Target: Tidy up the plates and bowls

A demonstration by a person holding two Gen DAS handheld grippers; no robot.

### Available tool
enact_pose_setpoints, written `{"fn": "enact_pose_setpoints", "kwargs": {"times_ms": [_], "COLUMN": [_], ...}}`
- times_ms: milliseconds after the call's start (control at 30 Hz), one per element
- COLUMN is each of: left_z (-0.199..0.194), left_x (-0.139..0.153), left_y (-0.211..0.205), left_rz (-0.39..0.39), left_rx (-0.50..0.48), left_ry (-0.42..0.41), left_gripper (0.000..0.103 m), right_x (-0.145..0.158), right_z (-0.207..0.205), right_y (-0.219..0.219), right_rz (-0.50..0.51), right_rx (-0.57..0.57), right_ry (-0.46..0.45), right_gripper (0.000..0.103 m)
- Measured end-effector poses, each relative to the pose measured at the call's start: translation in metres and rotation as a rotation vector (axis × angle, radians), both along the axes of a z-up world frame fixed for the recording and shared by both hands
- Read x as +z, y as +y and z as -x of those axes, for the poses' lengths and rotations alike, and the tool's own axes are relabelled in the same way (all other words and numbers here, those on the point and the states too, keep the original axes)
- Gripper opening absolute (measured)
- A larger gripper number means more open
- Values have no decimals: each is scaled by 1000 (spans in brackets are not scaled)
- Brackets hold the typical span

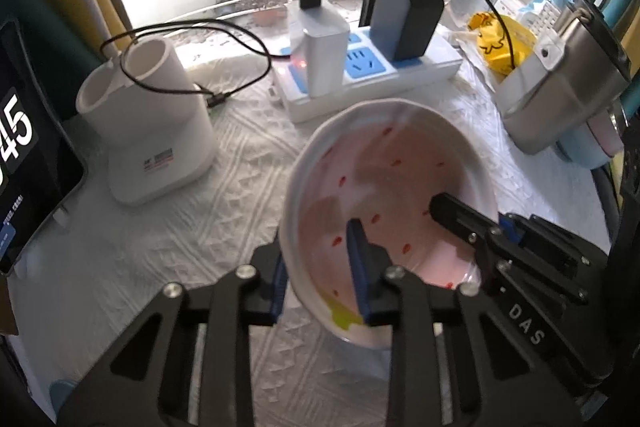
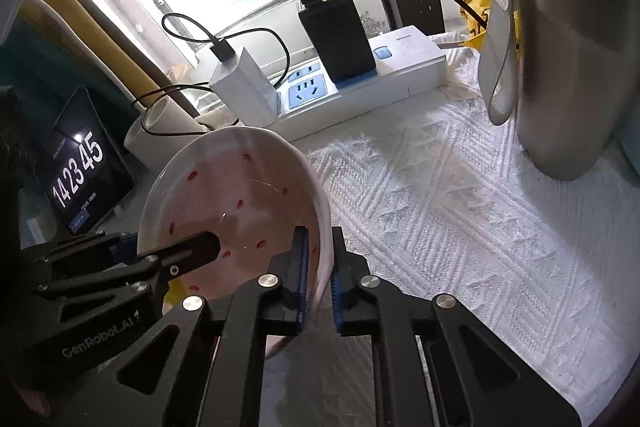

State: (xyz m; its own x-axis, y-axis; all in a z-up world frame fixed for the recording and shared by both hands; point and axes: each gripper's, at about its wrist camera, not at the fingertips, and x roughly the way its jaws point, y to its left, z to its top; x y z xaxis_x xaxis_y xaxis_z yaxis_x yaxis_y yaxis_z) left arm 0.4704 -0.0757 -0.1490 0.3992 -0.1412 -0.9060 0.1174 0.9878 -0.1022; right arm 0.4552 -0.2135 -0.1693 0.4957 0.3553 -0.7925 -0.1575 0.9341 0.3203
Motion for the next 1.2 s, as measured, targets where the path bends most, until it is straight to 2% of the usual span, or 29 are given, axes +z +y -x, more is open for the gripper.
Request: {"fn": "enact_pose_setpoints", "kwargs": {"times_ms": [100,267,400,1200], "left_z": [-1,5,10,75], "left_x": [-2,6,11,78], "left_y": [0,-5,-6,-8], "left_rz": [11,-13,-3,-6], "left_rx": [-1,-8,-5,-6], "left_ry": [12,-29,-47,-251], "left_gripper": [21,20,20,20], "right_x": [3,11,18,88], "right_z": [1,3,7,55], "right_y": [0,-3,-5,-14], "right_rz": [21,27,29,42], "right_rx": [3,6,4,6], "right_ry": [-25,-57,-74,-215], "right_gripper": [10,10,10,9]}}
